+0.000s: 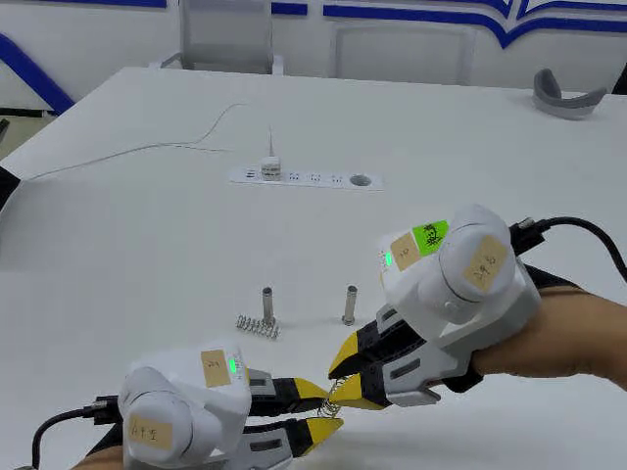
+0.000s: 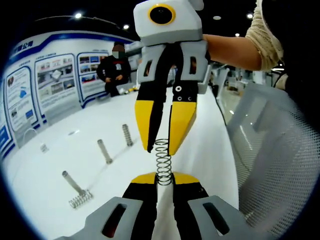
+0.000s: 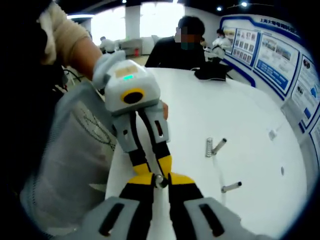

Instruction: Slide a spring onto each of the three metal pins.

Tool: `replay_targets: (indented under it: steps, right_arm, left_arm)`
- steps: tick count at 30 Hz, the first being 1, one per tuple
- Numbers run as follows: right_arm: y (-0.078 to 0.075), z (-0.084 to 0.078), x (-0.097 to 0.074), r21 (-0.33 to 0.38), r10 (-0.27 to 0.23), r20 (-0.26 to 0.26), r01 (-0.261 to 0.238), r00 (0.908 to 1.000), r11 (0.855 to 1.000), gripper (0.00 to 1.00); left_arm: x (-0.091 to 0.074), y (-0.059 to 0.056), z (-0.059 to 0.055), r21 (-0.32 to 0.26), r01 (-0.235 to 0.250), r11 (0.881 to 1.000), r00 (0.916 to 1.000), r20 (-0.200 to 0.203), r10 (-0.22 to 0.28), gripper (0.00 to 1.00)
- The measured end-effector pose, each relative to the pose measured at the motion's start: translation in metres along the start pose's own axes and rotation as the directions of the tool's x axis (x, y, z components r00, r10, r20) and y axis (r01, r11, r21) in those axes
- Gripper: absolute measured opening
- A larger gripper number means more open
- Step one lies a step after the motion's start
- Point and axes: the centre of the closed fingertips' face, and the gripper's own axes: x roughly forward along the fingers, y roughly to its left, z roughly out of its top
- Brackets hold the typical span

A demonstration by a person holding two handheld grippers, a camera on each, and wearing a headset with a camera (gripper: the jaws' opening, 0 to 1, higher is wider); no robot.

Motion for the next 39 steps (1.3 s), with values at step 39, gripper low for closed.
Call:
replay_targets:
  steps: [39]
  right_arm:
    - [-0.009, 0.004, 0.005, 0.087, -0.046, 0.064, 0.040, 0.9969, 0.995, 0.12]
  left_arm:
    - [-0.001, 0.011, 0.008, -0.069, -0.045, 0.997, 0.9977, 0.048, 0.048, 0.11]
